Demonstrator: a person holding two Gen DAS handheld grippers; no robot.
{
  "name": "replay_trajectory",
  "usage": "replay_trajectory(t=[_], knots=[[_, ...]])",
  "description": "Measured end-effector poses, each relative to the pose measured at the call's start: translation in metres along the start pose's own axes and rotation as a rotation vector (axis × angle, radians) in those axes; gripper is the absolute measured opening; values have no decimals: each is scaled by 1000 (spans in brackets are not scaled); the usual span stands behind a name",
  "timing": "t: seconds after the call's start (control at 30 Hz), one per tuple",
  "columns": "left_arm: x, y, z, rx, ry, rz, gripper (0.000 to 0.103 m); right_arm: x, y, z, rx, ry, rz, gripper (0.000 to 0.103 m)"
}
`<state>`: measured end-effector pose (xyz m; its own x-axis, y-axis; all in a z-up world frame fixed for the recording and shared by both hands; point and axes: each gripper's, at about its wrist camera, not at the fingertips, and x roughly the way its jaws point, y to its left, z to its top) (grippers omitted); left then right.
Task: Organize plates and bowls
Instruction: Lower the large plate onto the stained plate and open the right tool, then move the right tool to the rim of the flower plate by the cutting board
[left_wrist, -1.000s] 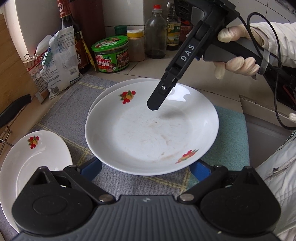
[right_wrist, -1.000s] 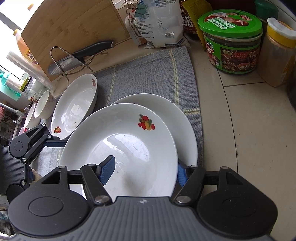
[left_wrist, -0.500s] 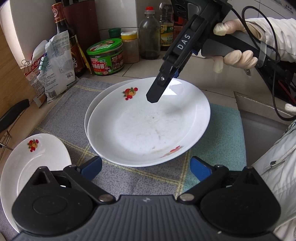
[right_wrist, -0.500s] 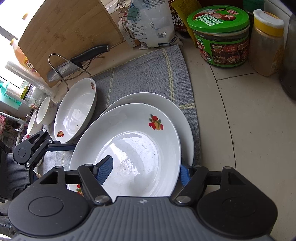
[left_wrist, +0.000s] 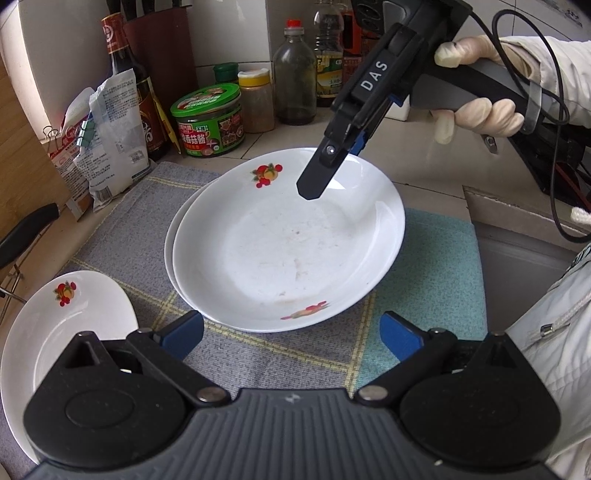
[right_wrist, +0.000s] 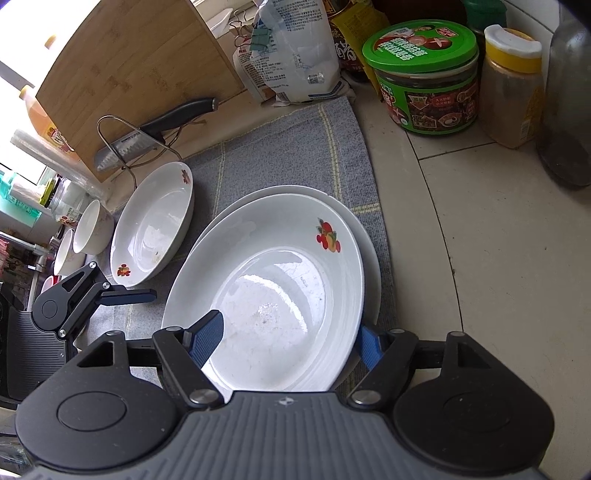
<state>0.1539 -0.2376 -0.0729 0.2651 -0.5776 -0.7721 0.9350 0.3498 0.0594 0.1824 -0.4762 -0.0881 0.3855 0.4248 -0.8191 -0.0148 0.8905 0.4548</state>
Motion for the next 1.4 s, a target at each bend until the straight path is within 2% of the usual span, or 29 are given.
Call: replay_trajectory(t=[0.43, 0.57, 0.73, 0.83, 1.03, 1.2, 1.27, 1.4], knots=[[-13, -2, -10, -38, -45, 14, 101, -6, 11, -6, 22, 38, -87, 84], [-20, -3, -15, -49, -64, 24, 101, -12, 12, -11, 26, 16, -97, 85], [-33, -5, -22, -90, -99, 57, 102, -22, 28, -15, -27, -48, -134, 94], [-42, -5, -25, -136, -111, 110, 102, -24, 44, -20, -88, -100, -167, 102], [-63, 0, -43, -279, -152, 233, 102, -15, 85, -39, -256, -189, -281, 103], [-91, 5, -72, -387, -208, 322, 102, 2, 118, -56, -270, -245, -335, 103], [-104, 8, -85, -424, -222, 339, 102, 7, 131, -62, -265, -266, -328, 103], [-123, 18, -107, -469, -242, 337, 102, 16, 162, -80, -279, -339, -393, 103]])
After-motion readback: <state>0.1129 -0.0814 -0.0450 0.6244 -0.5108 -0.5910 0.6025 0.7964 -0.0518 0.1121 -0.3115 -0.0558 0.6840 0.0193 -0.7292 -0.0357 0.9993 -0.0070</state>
